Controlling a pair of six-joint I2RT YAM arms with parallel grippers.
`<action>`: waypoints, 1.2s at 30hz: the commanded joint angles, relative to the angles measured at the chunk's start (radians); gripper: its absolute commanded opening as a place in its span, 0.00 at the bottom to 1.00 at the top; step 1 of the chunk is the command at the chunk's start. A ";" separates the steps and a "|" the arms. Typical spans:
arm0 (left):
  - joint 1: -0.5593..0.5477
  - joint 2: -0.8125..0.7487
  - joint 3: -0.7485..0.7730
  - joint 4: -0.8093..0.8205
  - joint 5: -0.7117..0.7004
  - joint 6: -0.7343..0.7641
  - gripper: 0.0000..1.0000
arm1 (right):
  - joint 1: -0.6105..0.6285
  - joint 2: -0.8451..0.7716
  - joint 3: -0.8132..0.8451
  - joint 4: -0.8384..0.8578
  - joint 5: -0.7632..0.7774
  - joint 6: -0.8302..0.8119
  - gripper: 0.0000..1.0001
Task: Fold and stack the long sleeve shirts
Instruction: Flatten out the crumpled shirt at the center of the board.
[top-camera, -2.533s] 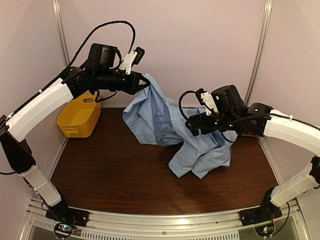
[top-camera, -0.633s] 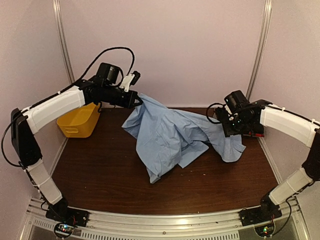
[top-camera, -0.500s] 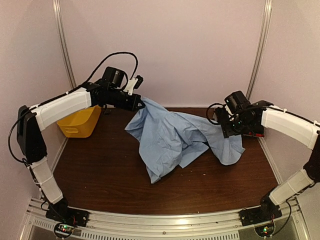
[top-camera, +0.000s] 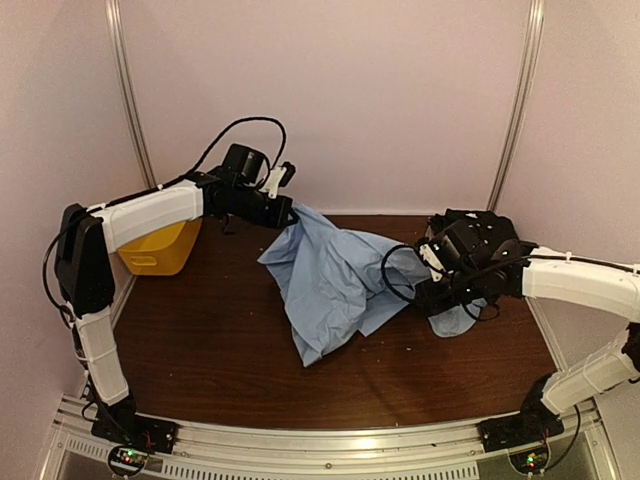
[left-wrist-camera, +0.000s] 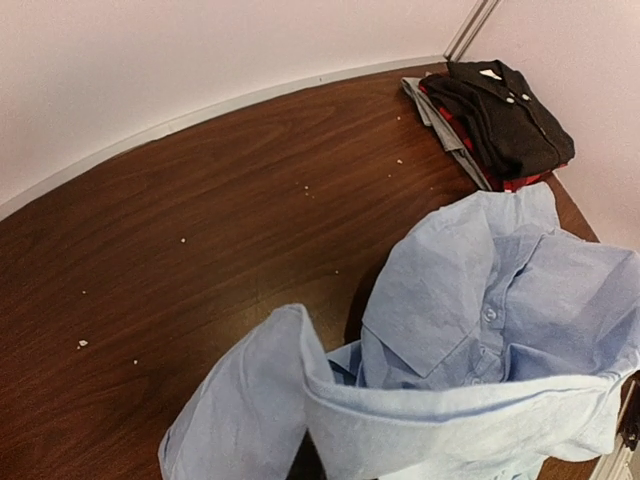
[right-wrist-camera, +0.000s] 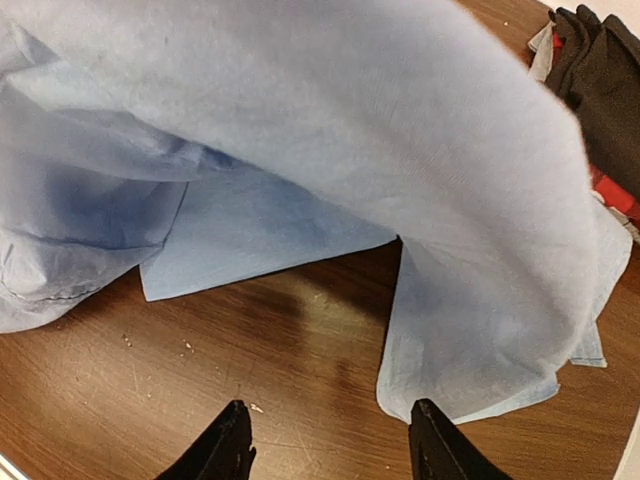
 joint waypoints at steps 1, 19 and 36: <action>0.015 -0.012 0.045 0.050 0.010 -0.013 0.00 | -0.022 0.050 -0.055 0.122 -0.031 0.031 0.57; 0.031 -0.086 -0.160 0.126 -0.051 -0.023 0.00 | -0.383 0.441 0.290 0.199 0.046 -0.053 0.68; 0.049 -0.027 -0.126 0.136 -0.025 -0.022 0.00 | -0.334 0.301 0.116 0.266 0.011 -0.124 0.76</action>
